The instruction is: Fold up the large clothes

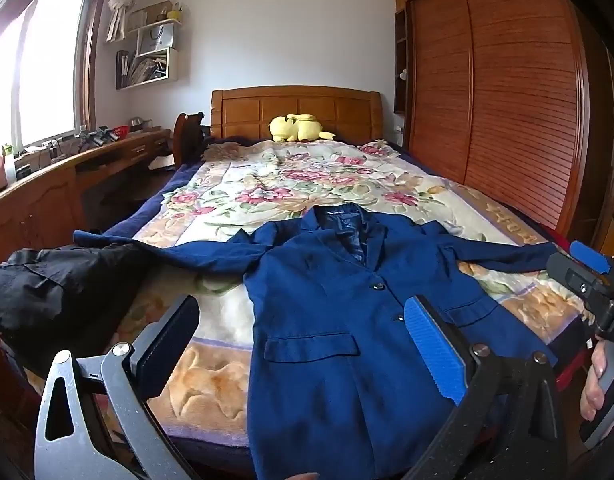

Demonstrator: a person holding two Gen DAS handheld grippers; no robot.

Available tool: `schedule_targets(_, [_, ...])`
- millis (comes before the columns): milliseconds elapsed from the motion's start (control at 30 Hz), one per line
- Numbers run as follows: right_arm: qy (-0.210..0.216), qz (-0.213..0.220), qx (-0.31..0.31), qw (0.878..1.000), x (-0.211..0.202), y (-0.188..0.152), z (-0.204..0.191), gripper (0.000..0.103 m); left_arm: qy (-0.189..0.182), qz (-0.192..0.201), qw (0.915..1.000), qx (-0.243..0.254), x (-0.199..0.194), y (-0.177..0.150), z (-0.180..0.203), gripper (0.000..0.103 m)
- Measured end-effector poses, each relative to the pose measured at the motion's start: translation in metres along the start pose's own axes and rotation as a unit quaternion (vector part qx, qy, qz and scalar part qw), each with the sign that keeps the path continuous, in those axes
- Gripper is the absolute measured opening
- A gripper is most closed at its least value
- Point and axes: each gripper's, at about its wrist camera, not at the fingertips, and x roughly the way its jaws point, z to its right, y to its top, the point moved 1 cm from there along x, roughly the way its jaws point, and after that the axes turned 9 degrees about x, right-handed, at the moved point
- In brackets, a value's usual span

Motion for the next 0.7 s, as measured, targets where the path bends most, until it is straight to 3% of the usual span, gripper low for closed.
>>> schedule_targets(700, [0.004,-0.003,0.007,1.0,0.0003,-0.0008,0.0,0.103,0.002,0.007,1.0,-0.002,-0.0085,0.0043,-0.001,0.103])
